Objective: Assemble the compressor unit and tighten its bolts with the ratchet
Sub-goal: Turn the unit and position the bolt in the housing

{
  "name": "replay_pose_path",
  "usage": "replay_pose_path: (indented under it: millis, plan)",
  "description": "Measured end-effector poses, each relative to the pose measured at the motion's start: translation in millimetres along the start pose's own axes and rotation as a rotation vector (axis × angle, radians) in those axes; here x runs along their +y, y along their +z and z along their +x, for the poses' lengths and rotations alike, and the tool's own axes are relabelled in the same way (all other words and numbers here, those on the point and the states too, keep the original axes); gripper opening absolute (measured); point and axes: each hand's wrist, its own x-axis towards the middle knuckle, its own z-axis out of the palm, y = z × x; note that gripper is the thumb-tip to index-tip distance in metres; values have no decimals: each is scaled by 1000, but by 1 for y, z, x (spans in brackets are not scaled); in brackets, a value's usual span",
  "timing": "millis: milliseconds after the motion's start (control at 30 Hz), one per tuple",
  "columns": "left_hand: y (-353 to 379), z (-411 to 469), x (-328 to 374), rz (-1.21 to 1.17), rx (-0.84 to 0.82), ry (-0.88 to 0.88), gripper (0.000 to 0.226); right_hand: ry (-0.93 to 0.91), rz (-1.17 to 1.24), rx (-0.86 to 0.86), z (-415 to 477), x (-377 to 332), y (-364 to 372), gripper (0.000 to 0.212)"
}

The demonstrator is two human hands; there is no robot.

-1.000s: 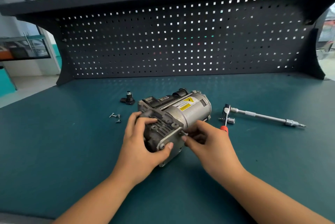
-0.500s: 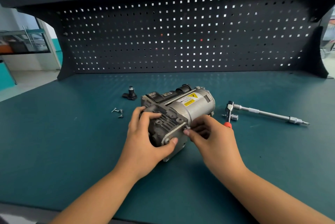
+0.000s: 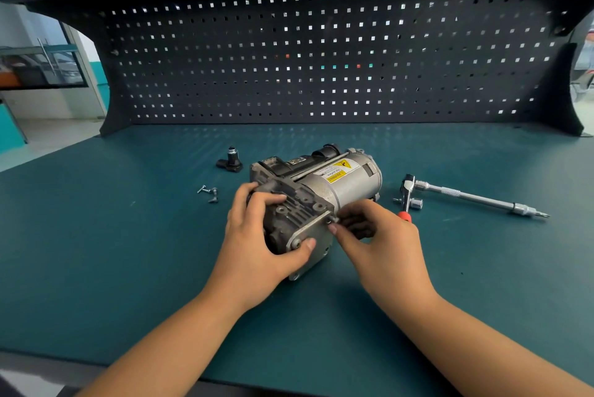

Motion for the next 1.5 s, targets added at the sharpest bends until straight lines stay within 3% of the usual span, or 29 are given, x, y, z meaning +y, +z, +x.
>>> replay_pose_path:
  millis: [200,367,733,1067,1233,1500]
  plan:
    - [0,0,0,-7,0,-14,57,-18,33,-8,-2,4,1,29]
    - [0,0,0,-6,0,-11,57,-7,-16,4,-1,6,3,36]
    - [0,0,0,22,9,-15,61,16,-129,-10,1,11,7,14]
    - [2,0,0,39,22,-12,62,16,-327,-48,5,16,12,38]
    - [1,0,0,43,24,-12,63,-77,-352,-17,5,17,17,39]
    - [1,0,-1,67,19,-6,61,-6,-193,-6,9,21,21,54]
